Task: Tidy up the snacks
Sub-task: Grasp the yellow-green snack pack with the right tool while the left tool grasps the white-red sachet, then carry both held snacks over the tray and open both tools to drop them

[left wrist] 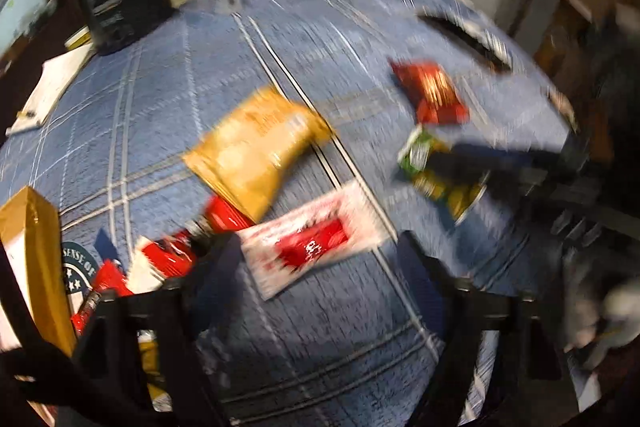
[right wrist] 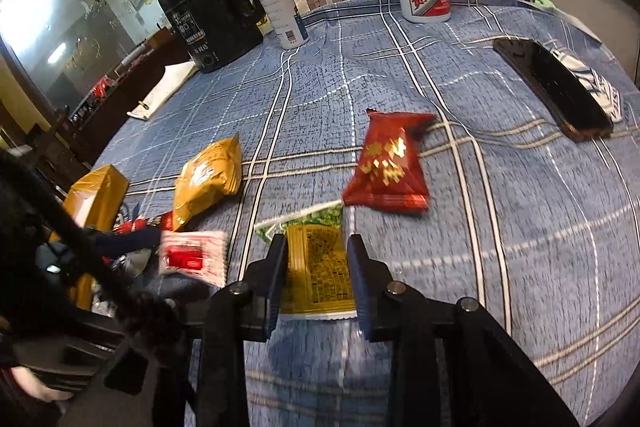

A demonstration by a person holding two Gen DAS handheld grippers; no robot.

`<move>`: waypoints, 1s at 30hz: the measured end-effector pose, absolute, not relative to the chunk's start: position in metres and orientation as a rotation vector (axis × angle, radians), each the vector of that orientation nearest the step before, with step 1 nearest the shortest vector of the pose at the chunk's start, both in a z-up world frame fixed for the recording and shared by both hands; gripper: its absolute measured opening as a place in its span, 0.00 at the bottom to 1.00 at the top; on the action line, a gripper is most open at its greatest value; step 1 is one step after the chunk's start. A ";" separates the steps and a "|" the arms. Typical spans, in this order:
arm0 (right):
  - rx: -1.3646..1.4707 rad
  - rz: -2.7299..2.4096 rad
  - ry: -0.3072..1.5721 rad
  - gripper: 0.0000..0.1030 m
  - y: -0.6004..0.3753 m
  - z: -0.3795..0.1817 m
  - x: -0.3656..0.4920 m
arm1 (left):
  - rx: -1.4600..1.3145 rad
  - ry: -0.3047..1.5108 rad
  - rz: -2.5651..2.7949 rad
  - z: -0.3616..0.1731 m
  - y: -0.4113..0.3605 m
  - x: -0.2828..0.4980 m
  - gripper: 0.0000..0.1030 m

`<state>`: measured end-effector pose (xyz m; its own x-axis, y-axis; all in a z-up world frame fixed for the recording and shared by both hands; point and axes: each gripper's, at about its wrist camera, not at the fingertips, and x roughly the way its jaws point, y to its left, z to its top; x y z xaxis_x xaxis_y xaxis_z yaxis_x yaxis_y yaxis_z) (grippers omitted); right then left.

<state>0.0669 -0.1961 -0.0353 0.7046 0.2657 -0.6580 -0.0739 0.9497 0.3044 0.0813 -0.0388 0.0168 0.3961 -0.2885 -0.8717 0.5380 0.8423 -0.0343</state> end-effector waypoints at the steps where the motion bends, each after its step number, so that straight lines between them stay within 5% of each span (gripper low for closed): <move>1: 0.283 0.201 0.769 0.29 -0.200 -0.035 0.063 | 0.314 1.020 -0.526 0.016 -0.041 0.075 0.52; 3: 0.301 0.208 0.768 0.29 -0.205 -0.033 0.057 | 0.302 1.032 -0.593 0.016 -0.041 0.066 0.33; 7: 0.310 0.209 0.750 0.29 -0.213 -0.028 0.045 | 0.333 0.982 -0.587 0.023 -0.041 0.054 0.33; 12: 0.343 0.206 0.722 0.29 -0.223 -0.023 0.032 | 0.356 0.923 -0.559 0.026 -0.054 0.063 0.56; 18: 0.353 0.220 0.711 0.29 -0.228 -0.021 0.017 | 0.421 0.945 -0.557 0.012 -0.083 0.079 0.57; 19: 0.355 0.224 0.709 0.29 -0.229 -0.021 0.015 | 0.405 0.942 -0.548 0.012 -0.085 0.080 0.53; 21: 0.357 0.227 0.704 0.29 -0.229 -0.020 0.012 | 0.384 0.963 -0.553 0.011 -0.086 0.079 0.30; 30: 0.364 0.239 0.689 0.29 -0.218 -0.018 -0.008 | 0.269 0.945 -0.511 0.028 -0.057 0.047 0.24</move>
<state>-0.0078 -0.2180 -0.0182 0.7488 0.3316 -0.5739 -0.0947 0.9105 0.4026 0.0466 -0.0569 0.0283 0.4791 -0.2985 -0.8254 0.5276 0.8495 -0.0010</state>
